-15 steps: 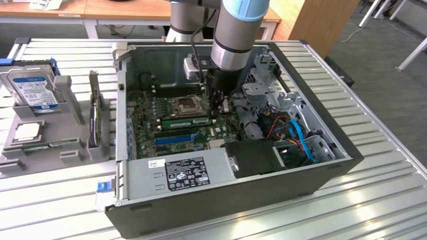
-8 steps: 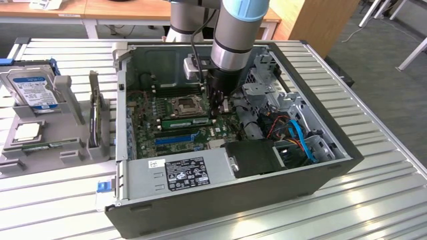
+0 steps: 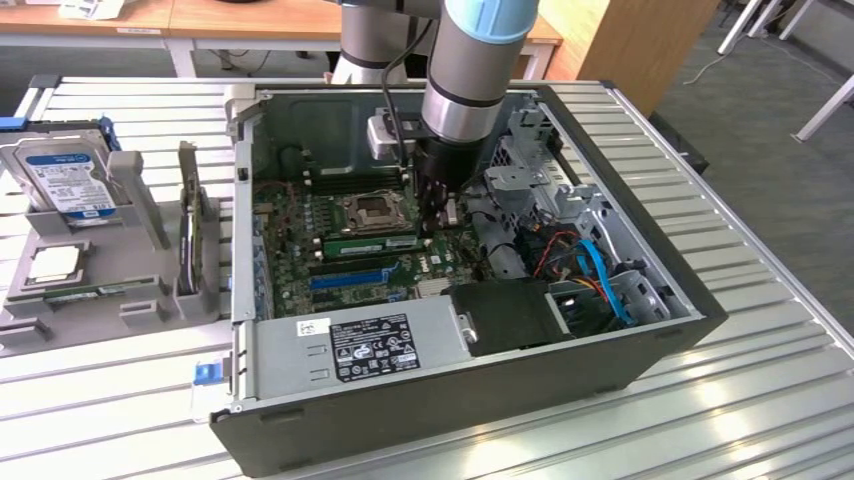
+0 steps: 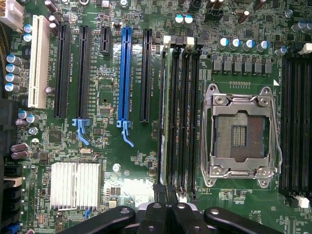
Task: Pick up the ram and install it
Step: 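Press down the ram until it locks into place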
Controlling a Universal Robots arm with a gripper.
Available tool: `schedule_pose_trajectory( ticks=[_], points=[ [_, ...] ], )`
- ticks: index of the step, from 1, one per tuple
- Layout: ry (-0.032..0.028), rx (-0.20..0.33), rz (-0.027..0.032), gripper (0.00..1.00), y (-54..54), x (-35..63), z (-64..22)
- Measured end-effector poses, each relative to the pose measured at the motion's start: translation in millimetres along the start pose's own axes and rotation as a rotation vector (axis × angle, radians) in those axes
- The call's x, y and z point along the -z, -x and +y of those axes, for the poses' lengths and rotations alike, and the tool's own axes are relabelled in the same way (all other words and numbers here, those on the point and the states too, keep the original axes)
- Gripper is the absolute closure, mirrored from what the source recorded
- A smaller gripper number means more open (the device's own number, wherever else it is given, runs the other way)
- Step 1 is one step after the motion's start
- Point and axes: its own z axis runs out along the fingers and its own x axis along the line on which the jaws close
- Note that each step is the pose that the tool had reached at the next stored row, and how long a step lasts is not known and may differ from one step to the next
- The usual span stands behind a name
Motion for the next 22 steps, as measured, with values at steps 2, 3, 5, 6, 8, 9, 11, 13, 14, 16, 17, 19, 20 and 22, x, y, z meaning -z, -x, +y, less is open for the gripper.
schedule_pose_trajectory(
  ticks=[2, 3, 5, 6, 8, 9, 11, 13, 14, 16, 17, 19, 20, 22],
  points=[
    [0.0, 0.0, 0.0001, 0.9, 0.0, -0.3, 0.0],
    [0.0, 0.0, 0.0001, 0.9, 0.0, -0.3, 0.0],
    [0.0, 0.0, 0.0001, 0.9, 0.0, -0.3, 0.0],
    [0.0, 0.0, -0.0002, 0.9, 0.0, -0.1, 0.0],
    [-0.0001, 0.0, -0.001, 0.9, 0.2, 1.6, 0.1],
    [0.0, 0.0, -0.0003, 0.9, 0.1, 3.3, 0.2],
    [0.0, 0.0, -0.0002, 0.9, 0.2, 7.0, 0.3],
    [0.0001, 0.0, -0.0001, 0.9, 0.3, 11.2, 0.3],
    [0.0, 0.0, -0.0001, 0.9, 0.4, 13.2, 0.4],
    [0.0002, 0.0, -0.0001, 0.9, 0.5, 17.3, 0.5],
    [0.0002, 0.0, -0.0001, 0.9, 0.5, 19.2, 0.6],
    [0.0003, 0.0, -0.0001, 0.9, 0.6, 23.0, 0.7],
    [0.0004, 0.0, -0.0001, 0.9, 0.7, 24.9, 0.8],
    [0.0004, 0.0, -0.0002, 0.9, 0.8, 28.2, 0.9]
  ],
)
